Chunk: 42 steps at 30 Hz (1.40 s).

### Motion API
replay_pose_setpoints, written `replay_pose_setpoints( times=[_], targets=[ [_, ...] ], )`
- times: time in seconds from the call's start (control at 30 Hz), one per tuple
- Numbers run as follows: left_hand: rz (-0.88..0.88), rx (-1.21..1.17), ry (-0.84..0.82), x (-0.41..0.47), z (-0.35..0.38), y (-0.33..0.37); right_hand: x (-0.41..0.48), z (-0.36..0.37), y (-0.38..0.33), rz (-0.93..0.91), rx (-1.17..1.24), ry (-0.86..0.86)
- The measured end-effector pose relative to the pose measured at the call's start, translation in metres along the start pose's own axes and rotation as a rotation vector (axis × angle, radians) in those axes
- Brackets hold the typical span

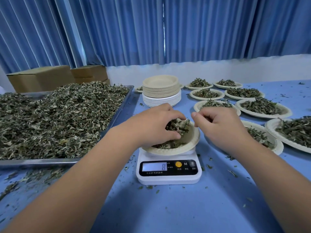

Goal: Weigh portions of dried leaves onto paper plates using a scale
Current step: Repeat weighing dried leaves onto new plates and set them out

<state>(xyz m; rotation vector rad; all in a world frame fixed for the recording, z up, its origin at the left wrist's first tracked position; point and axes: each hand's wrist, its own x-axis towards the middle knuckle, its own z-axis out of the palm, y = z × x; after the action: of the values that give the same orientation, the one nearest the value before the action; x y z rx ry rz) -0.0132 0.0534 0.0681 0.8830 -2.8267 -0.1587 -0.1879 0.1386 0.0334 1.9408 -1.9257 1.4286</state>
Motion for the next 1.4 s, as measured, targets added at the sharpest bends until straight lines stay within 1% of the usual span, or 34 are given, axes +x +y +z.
replay_pose_setpoints(
  times=[0.1, 0.2, 0.37, 0.47, 0.53, 0.6, 0.73, 0.8, 0.87, 1.0, 1.1, 1.3, 1.4],
  targets=[
    [-0.014, 0.028, -0.031, 0.006, -0.003, 0.0, 0.0, 0.001, 0.002, -0.008, 0.011, 0.002],
    [-0.004, 0.046, -0.018, 0.008, -0.007, 0.002, 0.0, 0.001, 0.004, -0.013, 0.023, 0.01],
    [0.004, -0.032, 0.128, 0.005, -0.011, 0.001, 0.001, 0.001, 0.004, -0.004, 0.011, 0.011],
    [0.008, -0.1, 0.197, 0.004, -0.012, -0.001, 0.002, 0.001, 0.004, 0.003, 0.018, 0.012],
    [0.005, -0.104, 0.218, 0.003, -0.013, -0.003, 0.001, 0.002, 0.004, 0.001, 0.021, 0.012],
    [0.006, -0.047, 0.171, 0.005, -0.013, -0.004, 0.001, 0.002, 0.003, -0.008, 0.021, 0.017],
    [-0.02, 0.106, -0.023, 0.009, -0.014, -0.002, 0.001, 0.002, 0.003, -0.007, 0.017, 0.011],
    [-0.035, 0.128, -0.057, 0.01, -0.013, -0.001, 0.001, 0.002, 0.003, -0.004, 0.021, 0.012],
    [-0.04, 0.111, -0.05, 0.011, -0.013, 0.0, 0.002, 0.002, 0.003, -0.006, 0.027, 0.014],
    [-0.03, 0.06, 0.04, 0.011, -0.014, 0.0, 0.001, 0.002, 0.004, -0.017, 0.026, 0.015],
    [-0.031, -0.023, 0.124, 0.008, -0.016, -0.001, 0.001, 0.002, 0.004, -0.026, 0.018, 0.015],
    [-0.086, -0.352, 0.401, -0.006, -0.023, -0.01, 0.002, 0.001, 0.004, -0.021, 0.014, 0.014],
    [-0.124, -0.5, 0.512, -0.013, -0.022, -0.019, 0.002, 0.002, 0.005, -0.014, 0.019, 0.01]
  ],
)
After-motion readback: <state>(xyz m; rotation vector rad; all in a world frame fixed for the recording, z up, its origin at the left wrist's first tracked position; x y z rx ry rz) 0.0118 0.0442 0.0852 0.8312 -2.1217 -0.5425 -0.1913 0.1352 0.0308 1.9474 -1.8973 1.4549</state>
